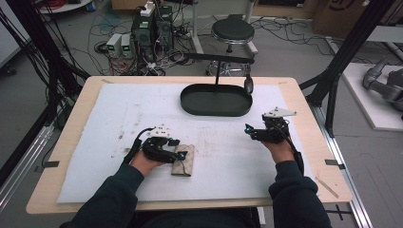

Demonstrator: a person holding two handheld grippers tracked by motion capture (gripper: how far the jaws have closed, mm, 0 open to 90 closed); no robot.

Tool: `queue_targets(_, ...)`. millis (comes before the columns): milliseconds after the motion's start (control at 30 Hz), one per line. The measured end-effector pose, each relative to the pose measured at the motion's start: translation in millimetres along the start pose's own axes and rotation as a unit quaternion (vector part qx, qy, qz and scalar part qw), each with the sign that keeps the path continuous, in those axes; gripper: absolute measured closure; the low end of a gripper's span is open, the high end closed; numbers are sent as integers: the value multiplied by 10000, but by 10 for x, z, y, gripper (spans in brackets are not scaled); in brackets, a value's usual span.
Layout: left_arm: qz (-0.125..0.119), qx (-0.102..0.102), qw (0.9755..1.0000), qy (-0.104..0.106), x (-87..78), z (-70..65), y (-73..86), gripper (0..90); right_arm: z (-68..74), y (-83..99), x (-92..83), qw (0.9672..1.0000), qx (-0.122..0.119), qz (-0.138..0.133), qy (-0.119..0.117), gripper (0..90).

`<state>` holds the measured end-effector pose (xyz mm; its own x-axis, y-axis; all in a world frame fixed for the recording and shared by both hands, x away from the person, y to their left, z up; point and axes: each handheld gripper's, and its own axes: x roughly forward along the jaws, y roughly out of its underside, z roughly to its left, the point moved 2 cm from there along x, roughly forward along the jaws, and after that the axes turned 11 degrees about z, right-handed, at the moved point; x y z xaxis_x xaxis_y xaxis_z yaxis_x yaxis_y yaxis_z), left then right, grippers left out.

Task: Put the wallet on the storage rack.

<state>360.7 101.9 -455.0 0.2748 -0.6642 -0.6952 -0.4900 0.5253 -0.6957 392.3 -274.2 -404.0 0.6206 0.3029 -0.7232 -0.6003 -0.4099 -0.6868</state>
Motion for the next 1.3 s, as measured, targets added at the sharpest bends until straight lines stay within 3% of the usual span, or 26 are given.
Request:
queue_targets(133,-71,-106,9992,-385,25,-35,-56,389,-7,3,-13,10000,23,-18,17,212)
queue_targets(333,-191,-203,9969,-741,52,-51,-114,445,-14,2,-16,10000,33,-29,2,212)
queue_targets(367,-262,-155,9955,-898,38,-43,-121,799,-17,1,-17,10000,38,-28,-1,213)
queue_targets(433,-323,-295,9942,-984,28,14,-124,838,-21,-2,-19,10000,26,-54,8,213)
queue_targets(500,-350,-493,9936,-957,37,61,-111,797,-26,-5,-32,10000,54,-69,4,213)
queue_targets(533,-399,-537,9932,-949,28,63,-113,797,-26,-5,-32,10000,54,-69,4,213)
queue_targets(567,-446,-552,9930,-940,13,63,-116,695,-32,-4,-35,10000,46,-81,0,213)
queue_targets(600,-496,-538,9927,-964,-10,67,-118,695,-32,-4,-35,10000,46,-81,0,213)
queue_targets(633,-658,-576,9912,-995,-70,81,-125,634,-26,-6,-34,10000,61,-74,-22,213)
queue_targets(667,-658,-576,9912,-995,-70,81,-125,602,-26,-6,-34,10000,61,-74,-22,213)
queue_targets(767,-1042,-667,9864,-1079,-235,158,-145,487,39,-23,-29,9999,-26,-102,-91,212)
queue_targets(867,-1136,-639,9848,-1153,-330,212,-162,365,148,-52,-9,9996,11,-172,-217,212)
queue_targets(933,-1297,-631,9813,-1275,-437,273,-160,335,198,-64,5,9995,19,-191,-266,211)
queue_targets(1000,-1372,-644,9791,-1356,-553,356,-131,289,376,-106,61,9989,-163,-176,-393,211)
queue_targets(1067,-1446,-662,9763,-1468,-675,444,-86,281,440,-121,82,9986,-247,-161,-449,211)
queue_targets(1133,-1545,-740,9727,-1566,-796,531,-29,242,628,-158,153,9968,-471,-93,-641,211)
queue_targets(1300,-1691,-867,9636,-1880,-1063,731,150,221,829,-185,239,9947,-652,-42,-799,211)
